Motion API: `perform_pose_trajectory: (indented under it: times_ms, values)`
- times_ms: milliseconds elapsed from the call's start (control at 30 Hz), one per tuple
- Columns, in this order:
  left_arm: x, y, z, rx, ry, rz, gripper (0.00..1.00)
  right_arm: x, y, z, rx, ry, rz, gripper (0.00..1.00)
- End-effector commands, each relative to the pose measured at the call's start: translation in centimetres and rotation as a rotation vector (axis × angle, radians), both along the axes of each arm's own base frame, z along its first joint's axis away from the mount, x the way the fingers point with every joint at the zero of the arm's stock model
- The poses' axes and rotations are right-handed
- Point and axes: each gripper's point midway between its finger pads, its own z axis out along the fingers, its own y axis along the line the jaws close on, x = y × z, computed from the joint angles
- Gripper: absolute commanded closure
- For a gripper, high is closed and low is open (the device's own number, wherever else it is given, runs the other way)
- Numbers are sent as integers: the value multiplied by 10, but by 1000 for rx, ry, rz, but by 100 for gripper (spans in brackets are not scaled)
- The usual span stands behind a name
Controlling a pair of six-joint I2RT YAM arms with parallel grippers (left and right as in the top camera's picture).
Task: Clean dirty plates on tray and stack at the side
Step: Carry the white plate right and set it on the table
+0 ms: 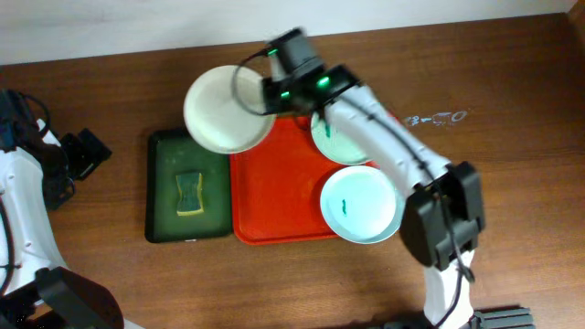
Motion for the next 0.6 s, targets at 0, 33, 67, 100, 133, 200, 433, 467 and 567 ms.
perform_pose_trajectory:
  times_ms: [0, 33, 67, 100, 133, 200, 433, 467, 567]
  values:
    - [0, 2, 8, 10, -21, 14, 1, 1, -72, 17, 247, 183, -61, 96]
    - [0, 2, 8, 10, -21, 14, 1, 1, -107, 13, 264, 233, -127, 96]
    - [0, 2, 8, 10, -21, 14, 1, -1, -140, 7, 268, 281, -199, 96]
    - [0, 2, 8, 10, -21, 14, 1, -7, -181, 1, 262, 327, -271, 96]
    - [0, 2, 8, 10, -21, 14, 1, -13, -207, -3, 257, 352, -308, 96]
    - [0, 2, 8, 10, -21, 14, 1, -32, -281, -9, 261, 404, -428, 96]
    - [0, 2, 8, 10, -21, 14, 1, -141, -465, -50, -132, 639, -896, 96]
    - [0, 2, 8, 10, -21, 14, 1, -154, -471, -59, -163, 679, -913, 96]
    - [0, 2, 8, 10, -21, 14, 1, -166, -462, -89, -168, 740, -903, 96]
